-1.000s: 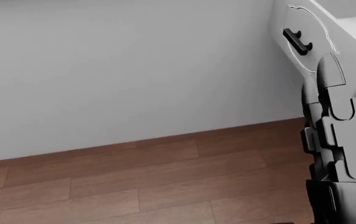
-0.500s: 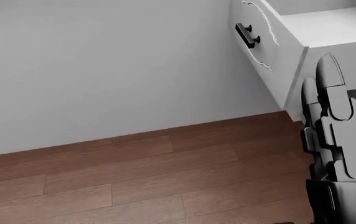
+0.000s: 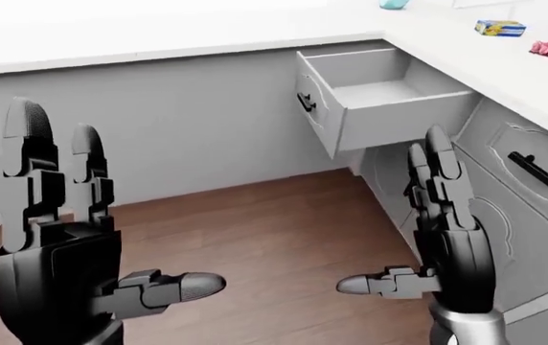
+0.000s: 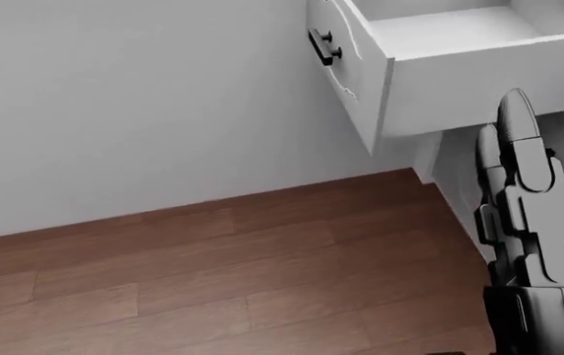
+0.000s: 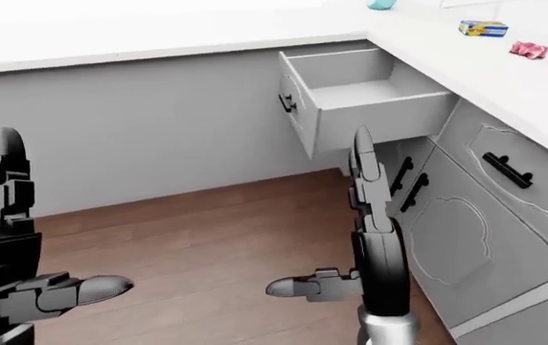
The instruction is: Close the left drawer.
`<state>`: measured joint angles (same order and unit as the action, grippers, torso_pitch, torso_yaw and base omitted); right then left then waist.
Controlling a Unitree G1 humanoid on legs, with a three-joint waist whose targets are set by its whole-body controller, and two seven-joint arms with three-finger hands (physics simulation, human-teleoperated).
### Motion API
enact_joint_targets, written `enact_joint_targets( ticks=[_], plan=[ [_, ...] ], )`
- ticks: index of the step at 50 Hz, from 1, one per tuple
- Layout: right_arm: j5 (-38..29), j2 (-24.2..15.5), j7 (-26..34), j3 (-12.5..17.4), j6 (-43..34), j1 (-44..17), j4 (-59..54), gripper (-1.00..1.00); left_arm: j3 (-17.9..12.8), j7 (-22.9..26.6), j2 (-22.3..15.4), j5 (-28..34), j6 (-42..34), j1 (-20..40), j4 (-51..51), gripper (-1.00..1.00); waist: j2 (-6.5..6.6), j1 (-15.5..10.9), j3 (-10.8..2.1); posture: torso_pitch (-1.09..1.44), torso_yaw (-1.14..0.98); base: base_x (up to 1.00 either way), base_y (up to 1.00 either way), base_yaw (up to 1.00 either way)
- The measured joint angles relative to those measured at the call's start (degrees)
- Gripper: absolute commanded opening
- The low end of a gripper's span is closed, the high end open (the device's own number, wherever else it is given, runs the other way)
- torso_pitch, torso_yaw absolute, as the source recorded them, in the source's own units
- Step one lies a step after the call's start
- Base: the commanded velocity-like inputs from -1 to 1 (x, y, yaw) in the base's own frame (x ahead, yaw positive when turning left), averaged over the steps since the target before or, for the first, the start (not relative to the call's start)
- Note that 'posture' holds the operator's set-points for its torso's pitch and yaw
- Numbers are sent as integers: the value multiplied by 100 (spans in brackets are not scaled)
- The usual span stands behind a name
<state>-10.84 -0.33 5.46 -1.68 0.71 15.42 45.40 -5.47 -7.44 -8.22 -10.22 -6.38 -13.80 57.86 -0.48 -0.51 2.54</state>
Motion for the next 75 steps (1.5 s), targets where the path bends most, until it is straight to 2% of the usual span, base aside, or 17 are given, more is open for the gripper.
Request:
enact_joint_targets(
  ticks=[6,9,10,15,19,22,23,27,35,41,45,48,53,62,70,73,75],
  plan=[
    [10,-5,3,10,38,5,8,100,20,24,9,2,66,16,81,100,261,-57,75,0,0,-10,-22,0],
    [18,2,4,8,45,-1,34,100,2,28,21,13,56,11,64,100,472,-84,38,0,0,-10,-22,0],
    [23,30,14,-34,59,-7,1,100,-31,23,19,20,57,0,35,100,384,-137,62,0,0,-9,-22,0],
    [36,23,48,-38,34,15,-75,100,-42,26,57,42,-6,-13,-14,100,327,-71,-37,0,0,-10,-22,0],
    [37,28,37,-57,85,-5,25,100,-57,25,47,52,48,-9,50,100,48,-70,-4,0,0,-10,-22,0],
    [36,20,39,-58,101,-16,61,100,-47,17,38,49,61,-1,64,100,-265,-18,-78,0,0,-10,-22,0],
    [35,-16,26,-1,100,-23,30,100,17,32,82,45,61,4,47,100,-170,28,-46,0,0,-9,-22,0],
    [22,-3,-6,33,12,26,-65,100,36,58,57,30,2,-21,-6,100,-56,20,-16,0,0,-10,-22,0],
    [26,-5,1,0,61,-3,12,100,4,71,72,29,51,9,82,100,449,-60,49,0,0,-10,-22,0],
    [18,16,50,-75,28,30,-109,100,-46,48,78,44,-2,-30,-26,100,341,-85,-15,0,0,-10,-22,0],
    [23,23,30,-63,92,2,-11,100,-49,68,88,54,38,-13,44,100,78,-65,9,0,0,-10,-22,0],
    [24,21,32,-83,131,6,7,100,-71,75,90,56,58,-17,62,100,-230,-37,-49,0,0,-10,-22,0],
    [19,-8,-13,37,61,52,-112,100,20,128,116,36,16,-35,-10,100,-77,42,-19,0,0,-10,-22,0],
    [22,-5,0,4,71,0,1,100,0,76,63,29,56,-1,80,100,439,-65,60,0,0,-9,-20,0],
    [1,11,22,-31,50,2,-37,100,-22,41,40,13,34,-17,24,100,-25,-65,-8,0,0,1,0,0],
    [-10,-4,-3,19,48,9,-73,100,23,66,68,5,12,-32,-24,100,108,8,147,0,0,12,0,0],
    [-16,-3,-16,25,43,28,-94,100,21,82,70,5,0,-36,-14,100,118,4,135,0,0,12,0,0]
  ],
)
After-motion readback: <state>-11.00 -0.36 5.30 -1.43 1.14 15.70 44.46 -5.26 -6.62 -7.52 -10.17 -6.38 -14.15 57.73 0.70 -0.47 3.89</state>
